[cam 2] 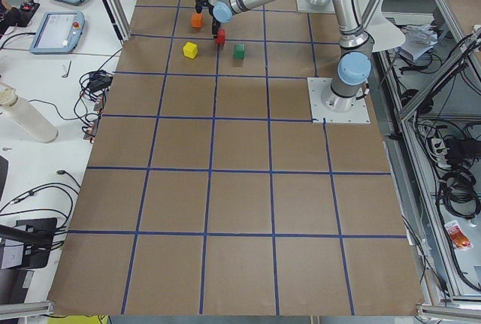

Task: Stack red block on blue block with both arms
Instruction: 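Raise the left gripper away while the right gripper moves over the red cube, then lower the right gripper and close it on the red cube, then lift the red cube with the right gripper and carry it over the blue cube, then lower the red cube onto the blue cube with the right gripper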

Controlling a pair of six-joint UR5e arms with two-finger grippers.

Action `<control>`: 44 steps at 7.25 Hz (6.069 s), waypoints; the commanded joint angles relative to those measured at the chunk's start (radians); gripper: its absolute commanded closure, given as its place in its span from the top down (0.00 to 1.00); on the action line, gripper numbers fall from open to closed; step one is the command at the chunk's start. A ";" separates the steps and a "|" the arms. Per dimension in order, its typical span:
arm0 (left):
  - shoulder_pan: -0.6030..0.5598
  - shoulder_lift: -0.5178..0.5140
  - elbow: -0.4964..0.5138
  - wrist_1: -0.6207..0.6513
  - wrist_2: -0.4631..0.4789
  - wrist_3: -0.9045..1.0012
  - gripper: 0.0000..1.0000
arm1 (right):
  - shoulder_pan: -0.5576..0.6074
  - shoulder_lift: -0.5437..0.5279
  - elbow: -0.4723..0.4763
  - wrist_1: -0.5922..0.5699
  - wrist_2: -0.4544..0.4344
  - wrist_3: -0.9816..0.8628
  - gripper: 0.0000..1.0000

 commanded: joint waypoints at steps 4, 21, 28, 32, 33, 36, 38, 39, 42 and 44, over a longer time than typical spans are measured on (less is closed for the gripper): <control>0.236 0.297 0.129 -0.463 0.096 0.332 1.00 | 0.001 0.098 0.002 -0.082 0.016 0.006 1.00; 0.342 0.523 0.079 -0.634 0.029 0.398 1.00 | 0.346 0.585 -0.006 -0.524 0.098 0.346 1.00; 0.339 0.520 0.080 -0.656 0.039 0.357 1.00 | 0.334 0.561 -0.019 -0.507 0.078 0.360 0.00; 0.335 0.504 0.086 -0.655 0.033 0.340 1.00 | 0.146 0.385 -0.013 -0.337 0.062 0.275 0.00; 0.335 0.513 0.080 -0.655 0.038 0.342 1.00 | 0.084 0.339 0.004 -0.264 0.061 0.157 0.00; 0.335 0.518 0.079 -0.655 0.039 0.343 1.00 | -0.095 0.245 0.092 -0.202 0.020 -0.185 0.00; 0.335 0.521 0.077 -0.655 0.042 0.345 1.00 | -0.190 0.223 0.172 -0.244 0.023 -0.358 0.00; 0.335 0.520 0.077 -0.655 0.041 0.343 1.00 | -0.229 0.225 0.195 -0.321 0.019 -0.498 0.00; 0.335 0.515 0.079 -0.655 0.038 0.343 1.00 | -0.255 0.234 0.339 -0.557 0.021 -0.588 0.00; 0.335 0.512 0.079 -0.655 0.038 0.342 1.00 | -0.255 0.234 0.357 -0.597 0.021 -0.589 0.00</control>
